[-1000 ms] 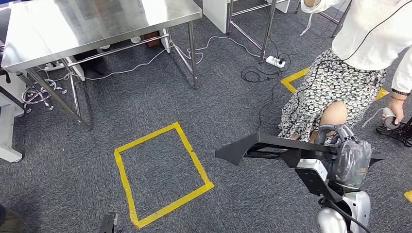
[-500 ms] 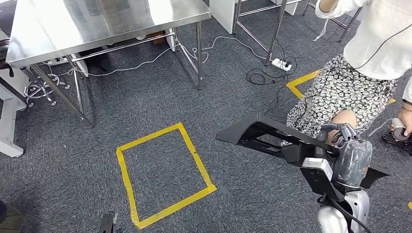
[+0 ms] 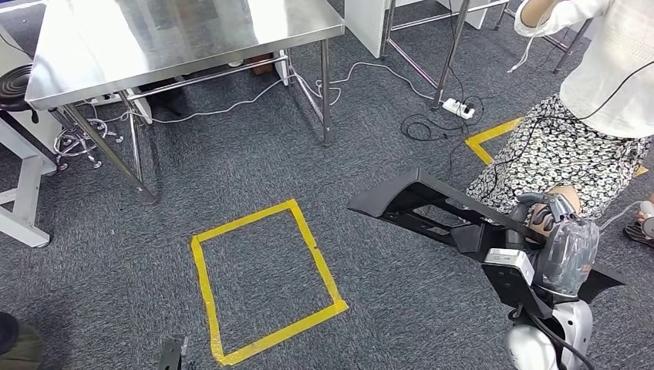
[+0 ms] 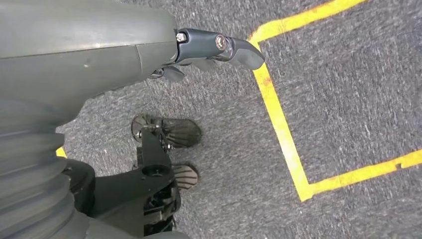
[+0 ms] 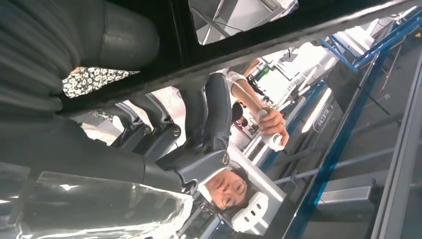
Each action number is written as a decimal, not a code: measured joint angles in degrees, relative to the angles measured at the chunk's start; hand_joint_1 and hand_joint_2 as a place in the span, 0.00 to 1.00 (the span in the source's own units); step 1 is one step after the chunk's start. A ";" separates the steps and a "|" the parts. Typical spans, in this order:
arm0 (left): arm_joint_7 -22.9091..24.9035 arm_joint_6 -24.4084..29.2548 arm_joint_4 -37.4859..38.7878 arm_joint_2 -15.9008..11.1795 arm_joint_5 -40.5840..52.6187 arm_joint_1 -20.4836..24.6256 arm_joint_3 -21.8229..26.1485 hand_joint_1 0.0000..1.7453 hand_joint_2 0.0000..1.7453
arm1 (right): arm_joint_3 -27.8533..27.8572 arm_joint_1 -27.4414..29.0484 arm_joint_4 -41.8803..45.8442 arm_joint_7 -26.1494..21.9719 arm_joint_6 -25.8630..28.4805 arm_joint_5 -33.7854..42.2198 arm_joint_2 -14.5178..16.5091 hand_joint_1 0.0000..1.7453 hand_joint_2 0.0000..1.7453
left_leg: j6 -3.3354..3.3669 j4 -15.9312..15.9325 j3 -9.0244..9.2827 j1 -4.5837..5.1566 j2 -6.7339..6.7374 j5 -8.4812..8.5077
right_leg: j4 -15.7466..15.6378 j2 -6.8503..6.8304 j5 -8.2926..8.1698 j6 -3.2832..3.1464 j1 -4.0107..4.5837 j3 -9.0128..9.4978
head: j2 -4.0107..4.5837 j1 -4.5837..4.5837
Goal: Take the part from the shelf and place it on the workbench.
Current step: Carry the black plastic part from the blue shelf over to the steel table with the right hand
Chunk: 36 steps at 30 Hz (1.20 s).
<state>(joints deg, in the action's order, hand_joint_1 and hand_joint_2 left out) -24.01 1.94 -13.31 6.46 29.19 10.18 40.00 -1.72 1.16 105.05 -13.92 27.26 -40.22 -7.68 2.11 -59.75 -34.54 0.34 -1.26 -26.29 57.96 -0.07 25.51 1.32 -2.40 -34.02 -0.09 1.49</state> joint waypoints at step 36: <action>-0.21 0.39 0.07 0.24 -1.36 -0.26 0.06 0.00 1.00 | -0.16 -2.75 -3.26 -0.04 -0.20 -2.58 0.22 1.00 1.00 | -1.48 -14.17 -7.45 -0.97 0.93 -5.79 | -0.80 -0.19 0.27 -0.87 0.33 1.18 | 0.00 0.42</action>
<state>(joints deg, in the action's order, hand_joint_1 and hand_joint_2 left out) -24.22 2.33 -13.25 6.70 27.83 9.93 40.06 -1.88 -1.60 101.79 -13.96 27.05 -42.80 -7.46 0.63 -73.92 -41.99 -0.63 -0.32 -32.08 57.15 -0.26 25.78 0.46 -2.07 -32.83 -0.09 1.91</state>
